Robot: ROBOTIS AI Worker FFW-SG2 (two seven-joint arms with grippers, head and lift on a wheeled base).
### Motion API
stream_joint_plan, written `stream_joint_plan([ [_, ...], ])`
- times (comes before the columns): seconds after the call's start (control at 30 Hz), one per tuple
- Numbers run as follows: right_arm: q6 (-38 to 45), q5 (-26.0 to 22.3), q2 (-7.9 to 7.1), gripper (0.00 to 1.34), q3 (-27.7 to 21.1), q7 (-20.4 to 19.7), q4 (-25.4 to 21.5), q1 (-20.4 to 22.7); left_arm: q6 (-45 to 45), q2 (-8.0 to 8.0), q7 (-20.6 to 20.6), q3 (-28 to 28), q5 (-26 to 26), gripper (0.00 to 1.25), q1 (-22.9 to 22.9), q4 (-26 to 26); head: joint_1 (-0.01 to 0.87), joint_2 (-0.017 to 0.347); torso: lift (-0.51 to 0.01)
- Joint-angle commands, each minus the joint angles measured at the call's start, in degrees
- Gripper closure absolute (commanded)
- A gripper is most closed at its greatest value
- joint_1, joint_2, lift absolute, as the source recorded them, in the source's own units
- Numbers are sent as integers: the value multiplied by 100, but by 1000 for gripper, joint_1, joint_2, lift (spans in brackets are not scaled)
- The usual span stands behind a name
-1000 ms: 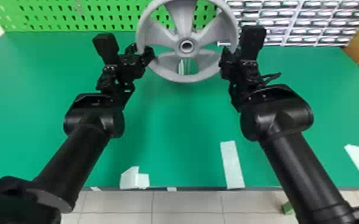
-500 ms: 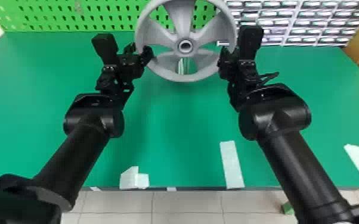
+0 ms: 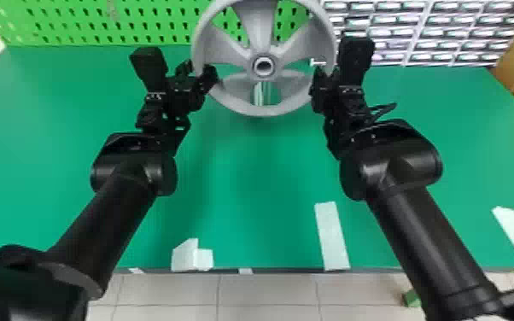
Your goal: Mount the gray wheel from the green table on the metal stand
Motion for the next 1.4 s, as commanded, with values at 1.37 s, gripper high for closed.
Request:
stream_joint_plan([
  [1.37, -366, -132, 3, 674, 105, -220, 113, 18, -305, -26, 560, -333, 339, 478, 34, 42, 867, 52, -100],
])
